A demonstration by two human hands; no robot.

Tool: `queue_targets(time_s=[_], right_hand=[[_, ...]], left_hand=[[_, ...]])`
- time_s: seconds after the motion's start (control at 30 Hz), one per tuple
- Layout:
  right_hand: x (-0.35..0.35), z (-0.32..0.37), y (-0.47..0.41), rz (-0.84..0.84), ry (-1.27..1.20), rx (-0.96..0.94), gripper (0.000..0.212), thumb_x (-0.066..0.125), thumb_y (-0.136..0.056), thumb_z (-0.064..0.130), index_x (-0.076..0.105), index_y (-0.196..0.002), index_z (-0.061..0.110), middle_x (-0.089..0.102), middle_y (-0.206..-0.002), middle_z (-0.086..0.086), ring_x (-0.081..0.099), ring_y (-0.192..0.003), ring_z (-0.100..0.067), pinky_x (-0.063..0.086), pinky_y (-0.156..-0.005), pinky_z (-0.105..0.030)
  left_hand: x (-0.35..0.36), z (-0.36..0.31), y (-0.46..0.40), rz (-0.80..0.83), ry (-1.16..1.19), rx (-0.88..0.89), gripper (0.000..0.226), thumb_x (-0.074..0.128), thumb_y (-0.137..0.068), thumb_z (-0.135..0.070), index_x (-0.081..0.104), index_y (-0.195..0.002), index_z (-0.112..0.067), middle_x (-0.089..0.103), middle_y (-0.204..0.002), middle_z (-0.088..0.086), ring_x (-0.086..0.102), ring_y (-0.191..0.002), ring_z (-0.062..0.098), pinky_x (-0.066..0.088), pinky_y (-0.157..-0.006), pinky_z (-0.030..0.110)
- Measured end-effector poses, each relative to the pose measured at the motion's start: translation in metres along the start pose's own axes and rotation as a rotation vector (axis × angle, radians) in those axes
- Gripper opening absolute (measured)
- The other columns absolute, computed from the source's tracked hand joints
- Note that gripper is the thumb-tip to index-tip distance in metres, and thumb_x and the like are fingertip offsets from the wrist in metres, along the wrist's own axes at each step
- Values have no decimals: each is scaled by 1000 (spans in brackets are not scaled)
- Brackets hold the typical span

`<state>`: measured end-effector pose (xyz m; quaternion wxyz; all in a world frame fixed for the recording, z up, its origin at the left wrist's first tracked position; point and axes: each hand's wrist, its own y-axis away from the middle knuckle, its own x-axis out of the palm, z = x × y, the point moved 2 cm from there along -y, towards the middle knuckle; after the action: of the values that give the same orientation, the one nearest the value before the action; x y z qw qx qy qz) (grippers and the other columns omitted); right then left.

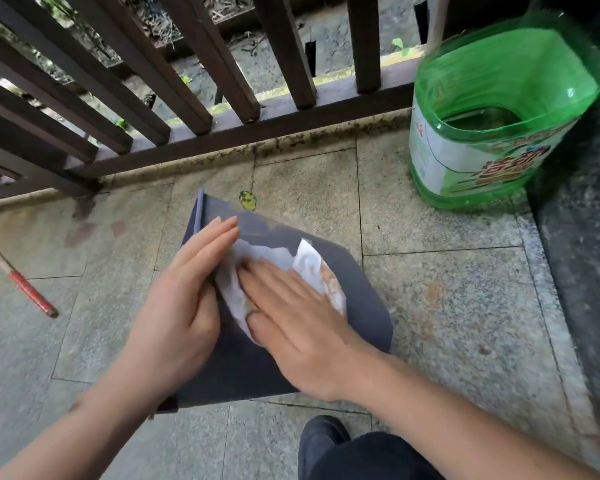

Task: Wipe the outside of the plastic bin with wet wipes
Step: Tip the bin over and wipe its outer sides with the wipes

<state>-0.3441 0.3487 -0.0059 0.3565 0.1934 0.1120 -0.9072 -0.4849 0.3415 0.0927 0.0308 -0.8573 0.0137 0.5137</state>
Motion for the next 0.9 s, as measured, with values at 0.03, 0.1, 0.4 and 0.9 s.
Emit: queue_targets(time_s=[0.03,0.1,0.4,0.9], right_hand=[[1,-16,15,3,30,63,56,15,-106,45,8,-161,31,4,-170,14,-4,-154,1,4,-127,-40],[0,-49,40,5,82,196,57,1,-103,53,-5,-158,41,-5,-168,20,-11,-150,10,-1,-127,-34],[20,-84,63,-72,12,211,58,15,-107,46,0,-160,32,-7,-166,25,-6,-153,6,-4,-125,-22],[46,-90,19,-189,24,228,60,13,-101,40,-13,-152,22,-18,-165,10,-16,-154,-5,-7,-127,-33]], left_hand=[[-2,2,1,-9,-7,-12,65,29,-79,4,53,-138,-9,46,-149,-5,33,-142,-3,21,-115,13],[-6,4,3,-13,-17,-20,65,29,-79,5,55,-136,-11,47,-147,-6,34,-139,-6,19,-114,11],[-13,25,4,83,227,-152,82,36,-72,31,57,-134,-18,46,-149,-17,25,-144,-6,15,-112,6],[13,22,4,144,185,-176,62,39,-99,-31,17,-156,-23,3,-162,-25,-6,-146,-10,0,-115,11]])
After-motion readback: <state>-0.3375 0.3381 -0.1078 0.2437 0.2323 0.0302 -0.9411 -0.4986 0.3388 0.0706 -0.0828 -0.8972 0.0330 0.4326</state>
